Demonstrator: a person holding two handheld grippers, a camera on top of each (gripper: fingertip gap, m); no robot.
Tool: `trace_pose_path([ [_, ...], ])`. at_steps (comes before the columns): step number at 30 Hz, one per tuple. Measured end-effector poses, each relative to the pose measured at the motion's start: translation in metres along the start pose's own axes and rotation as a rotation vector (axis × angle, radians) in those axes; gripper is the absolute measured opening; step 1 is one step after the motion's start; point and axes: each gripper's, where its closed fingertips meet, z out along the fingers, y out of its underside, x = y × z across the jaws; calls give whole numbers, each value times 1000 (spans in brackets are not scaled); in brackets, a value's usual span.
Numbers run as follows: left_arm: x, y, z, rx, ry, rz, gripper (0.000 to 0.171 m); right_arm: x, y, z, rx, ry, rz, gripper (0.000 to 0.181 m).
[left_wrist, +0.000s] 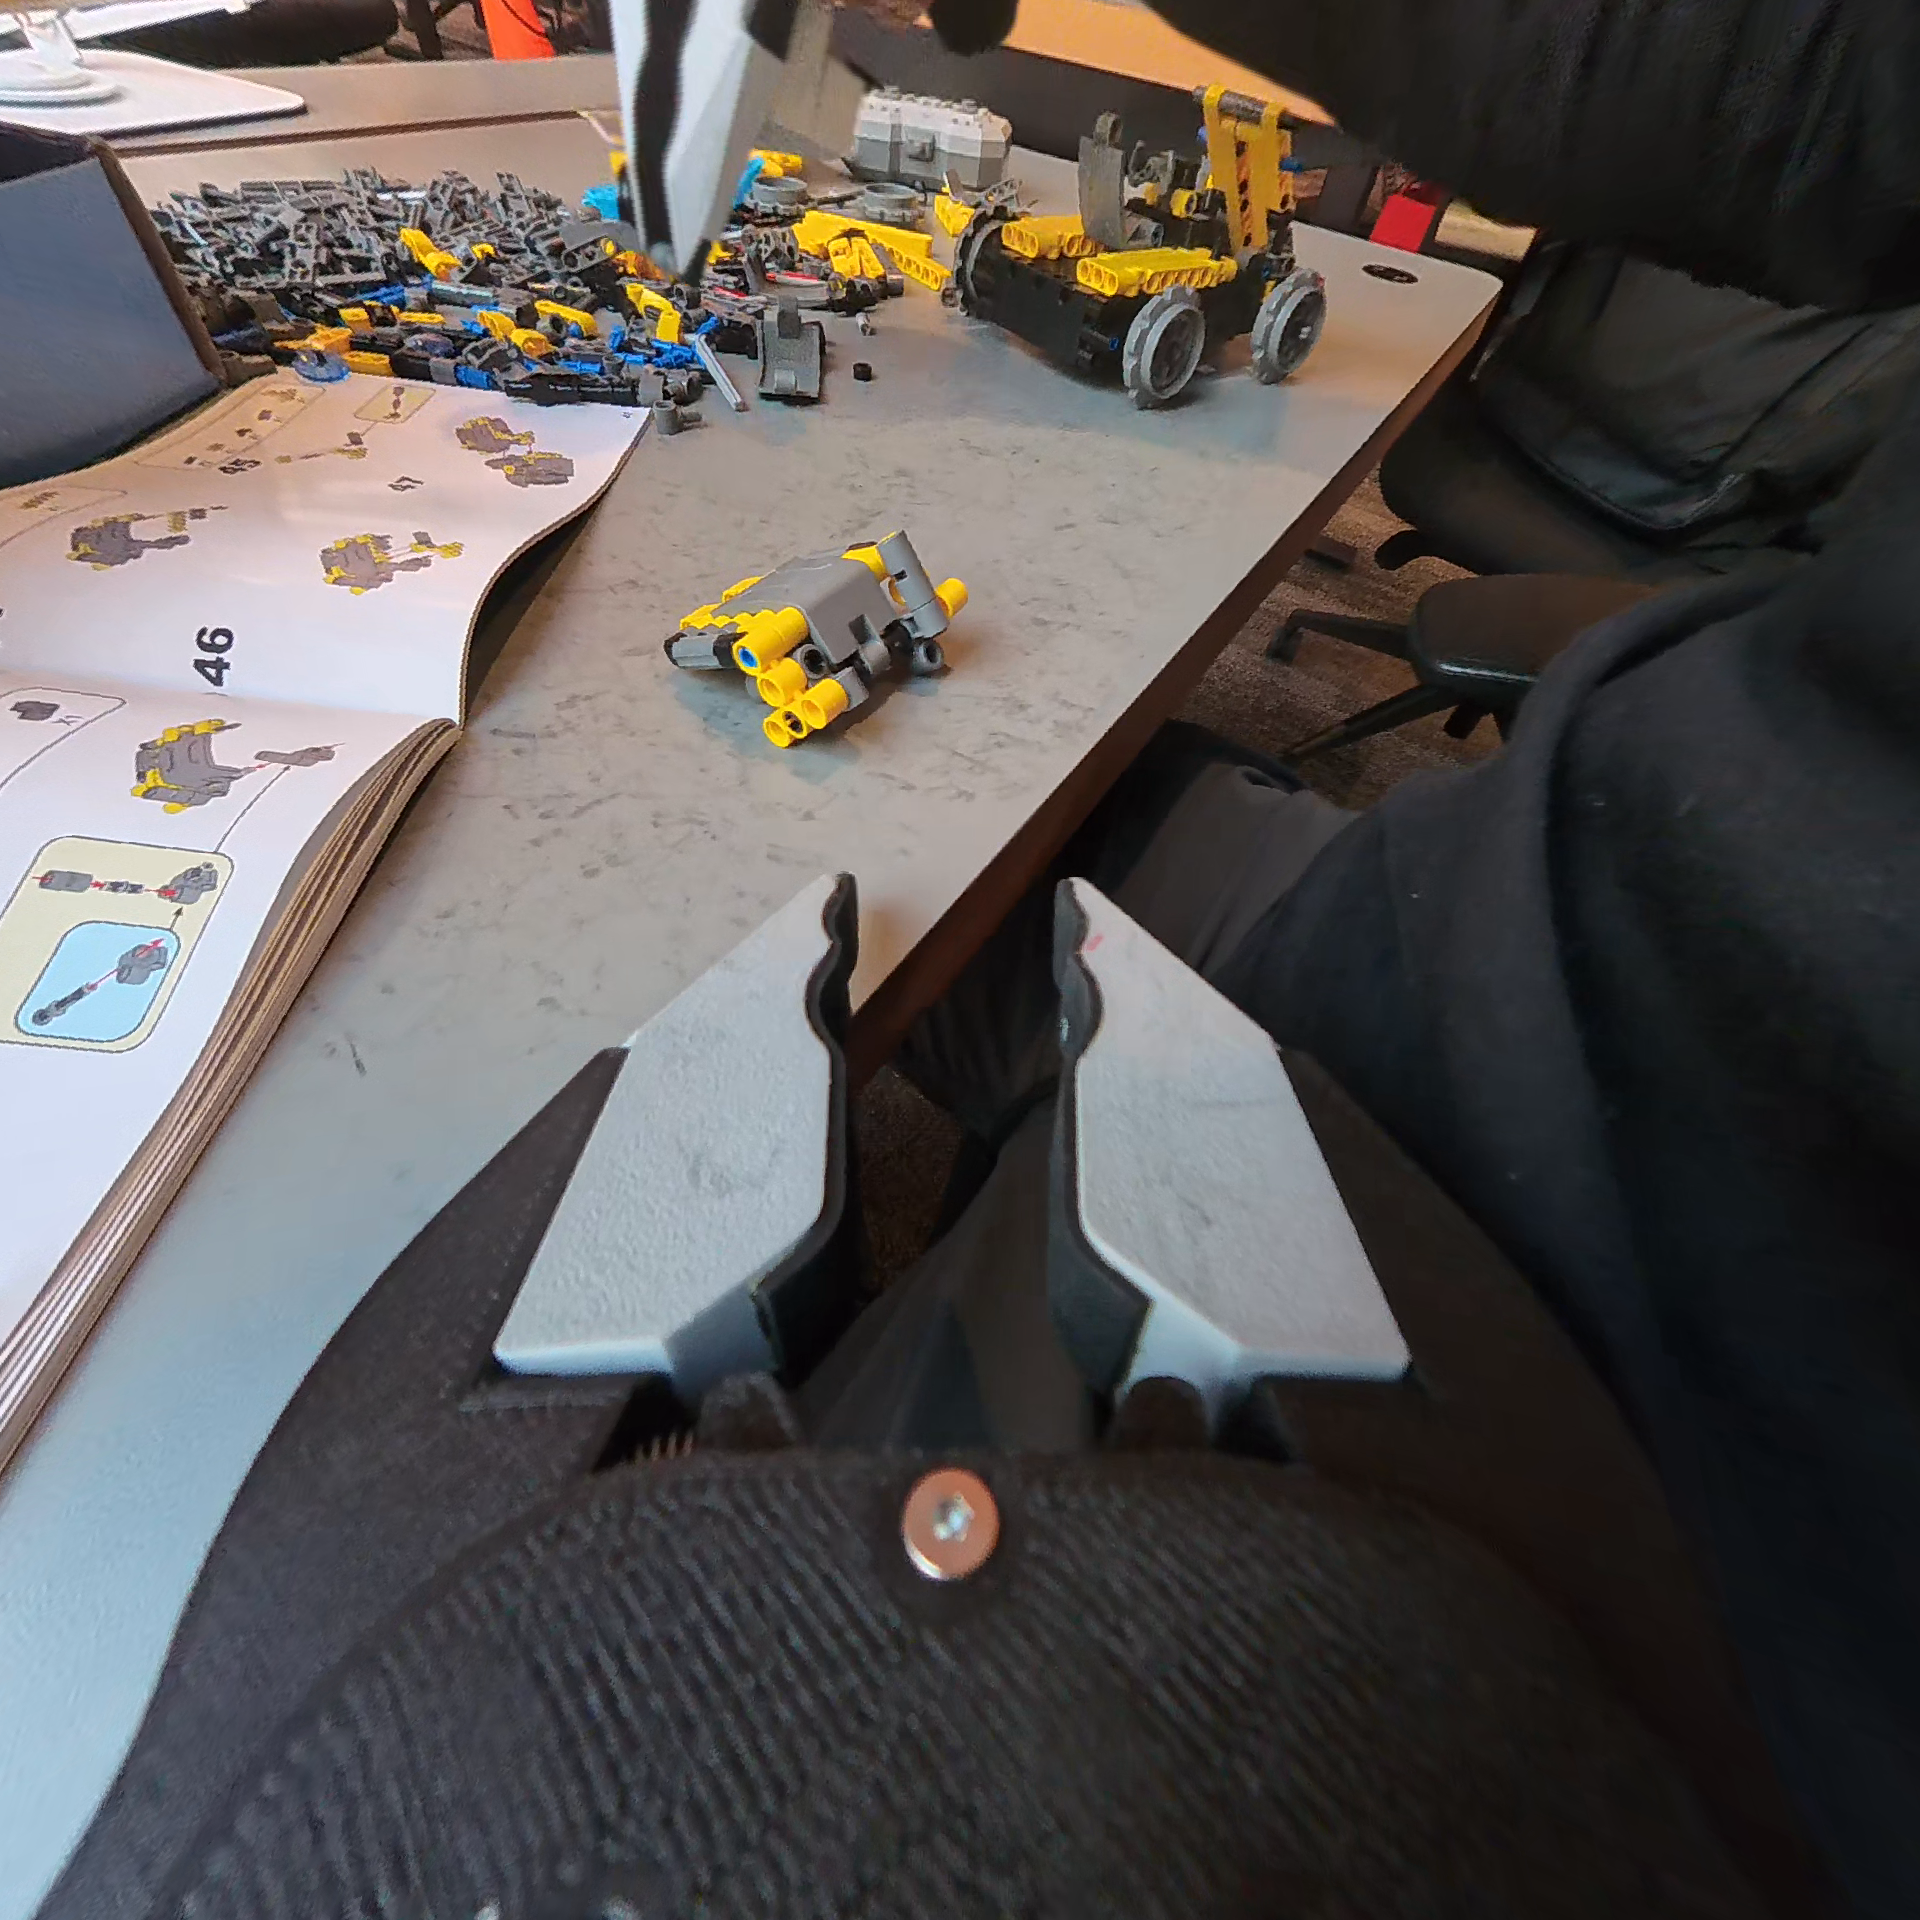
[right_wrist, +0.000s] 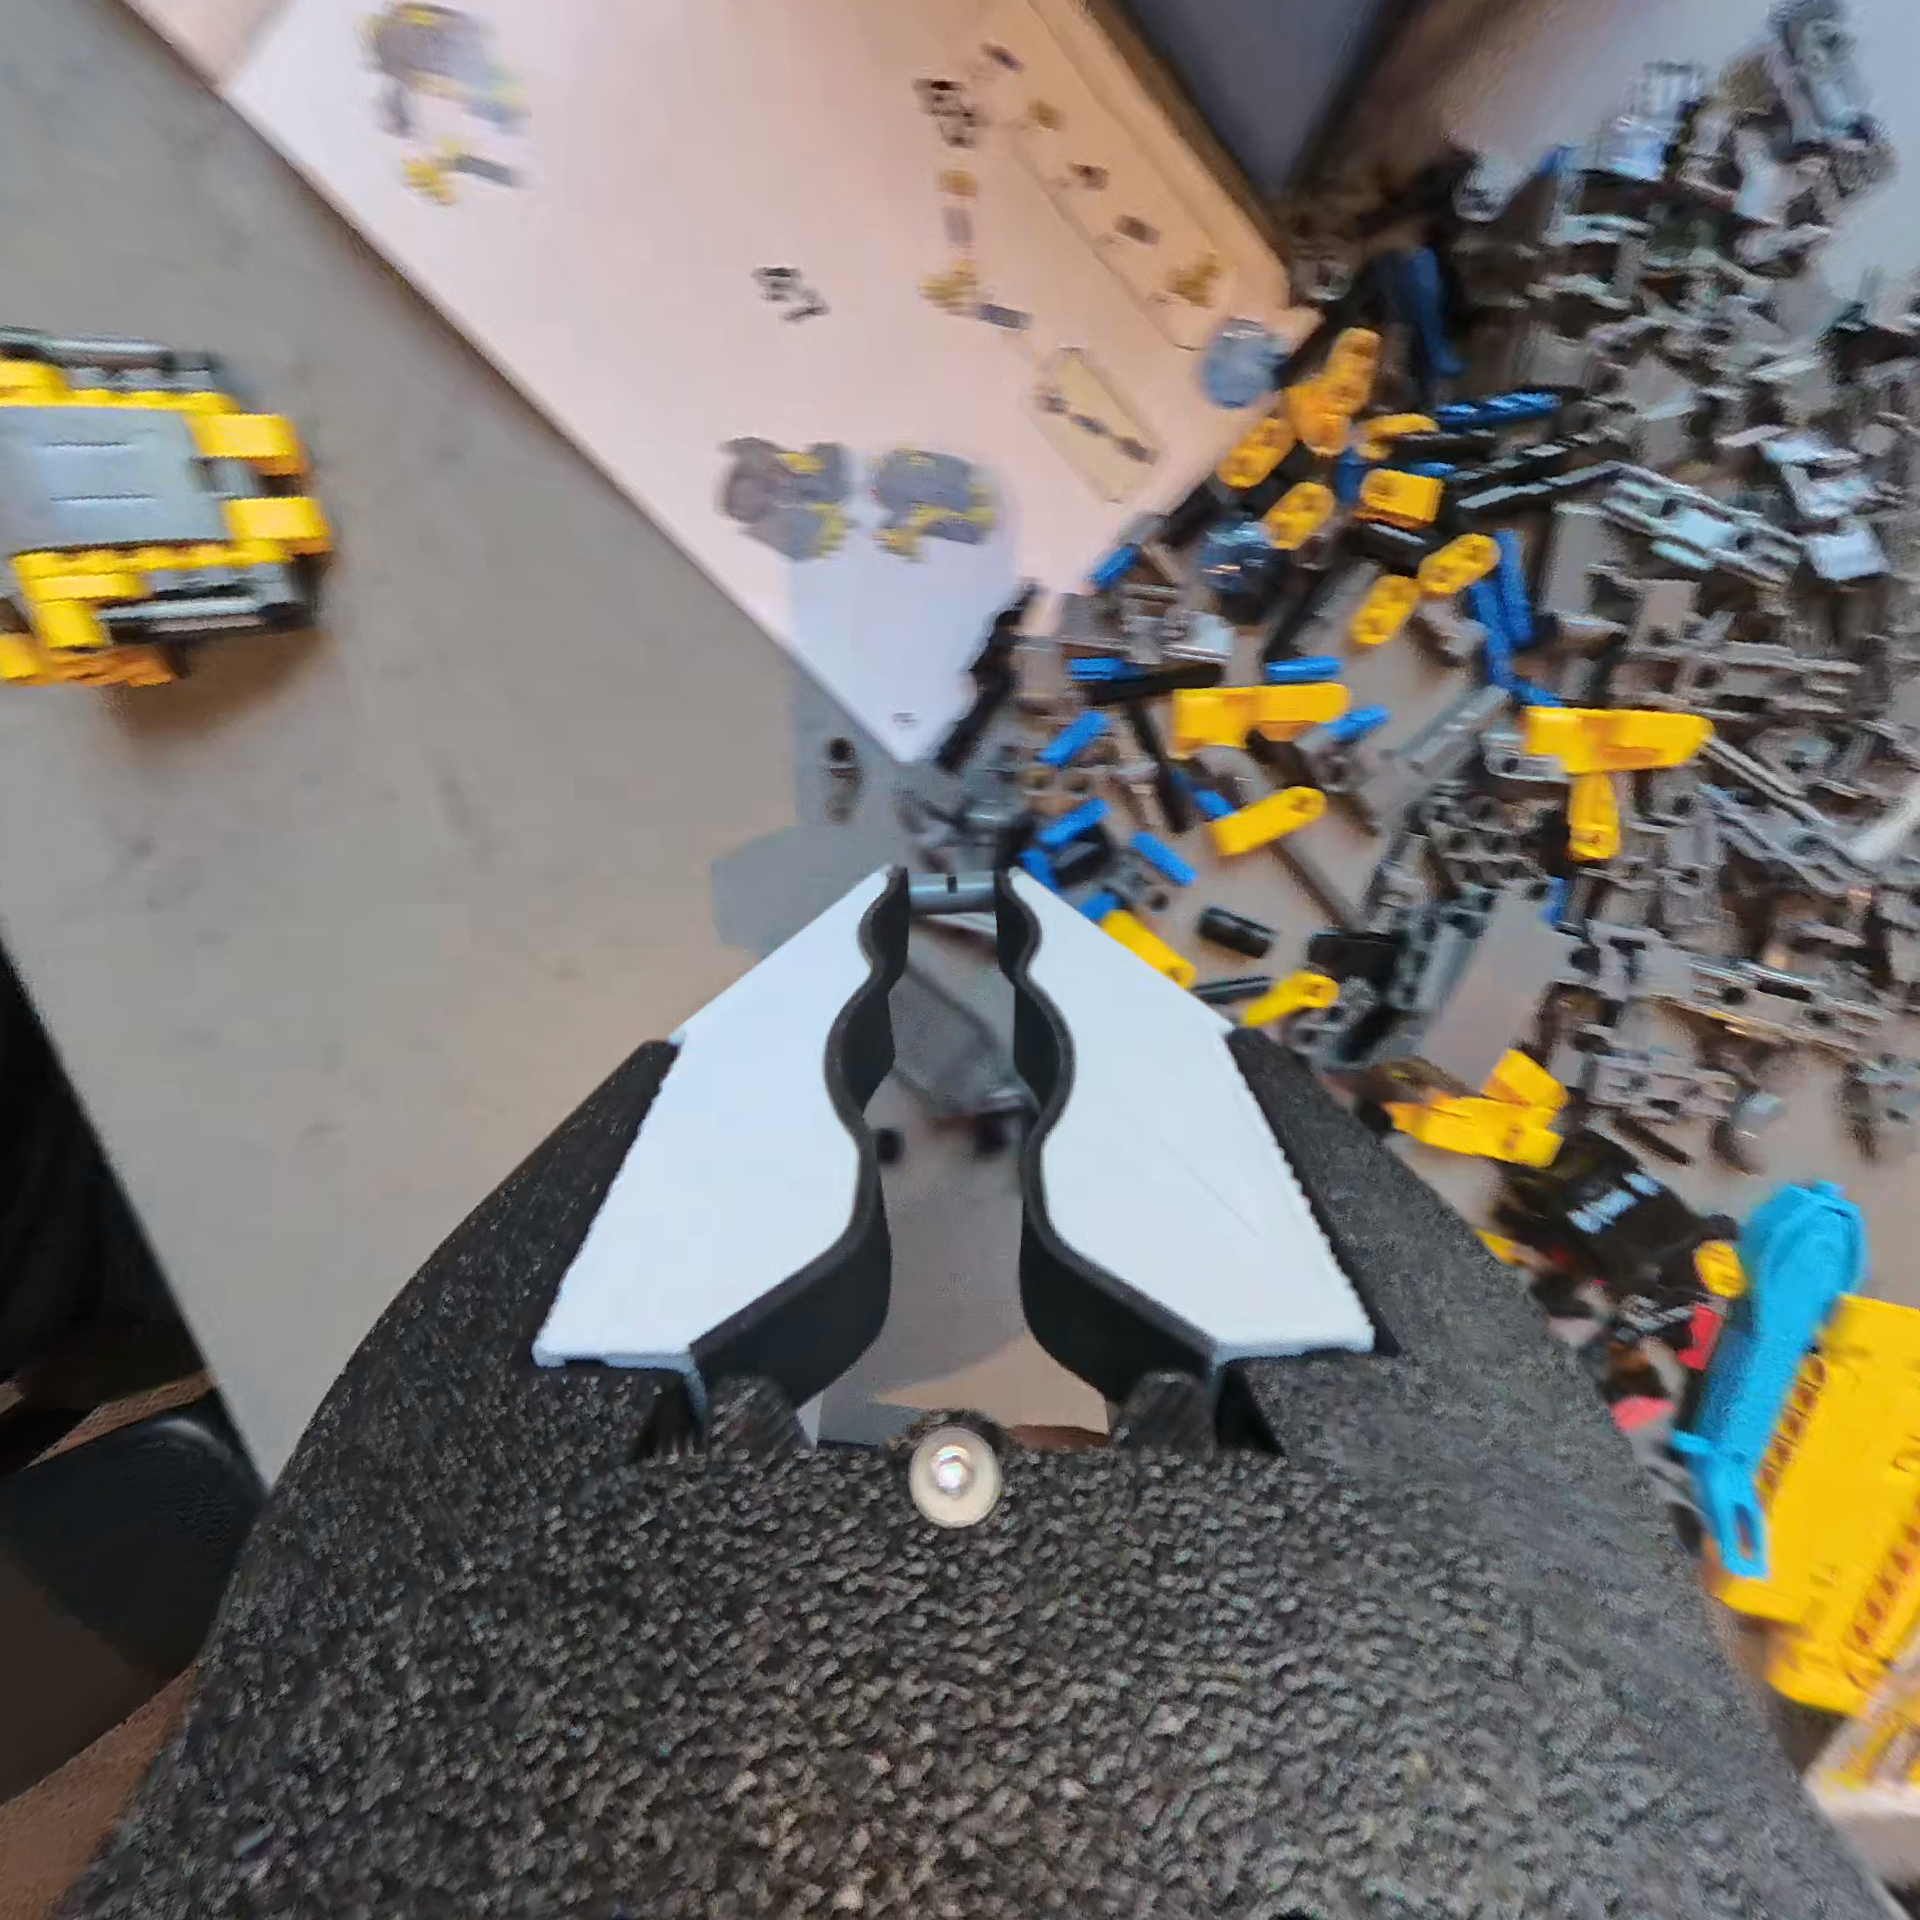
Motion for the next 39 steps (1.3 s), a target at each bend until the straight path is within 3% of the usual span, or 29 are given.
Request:
trace_pose_path([
  [5,7,-1,1,2,21,8,35,-50,5,10,13,-55,-45,15],
  [12,11,0,4,-12,23,30,35,-66,8,28,19,-70,-40,15],
  [20,10,1,4,-9,24,27,35,-51,9,-14,123,-4,20,17],
  [25,2,0,3,-16,3,7,36,-65,-8,-35,332,8,67,20],
  [29,-12,-22,-4,47,-11,-80,38,-102,-24,-28,480,-73,31,21],
  [36,-44,-17,15,-163,33,-16,44,-167,-15,4,512,-284,-95,33],
  [39,-37,-22,21,-181,165,-212,43,-173,-17,3,527,-343,-108,34],
])
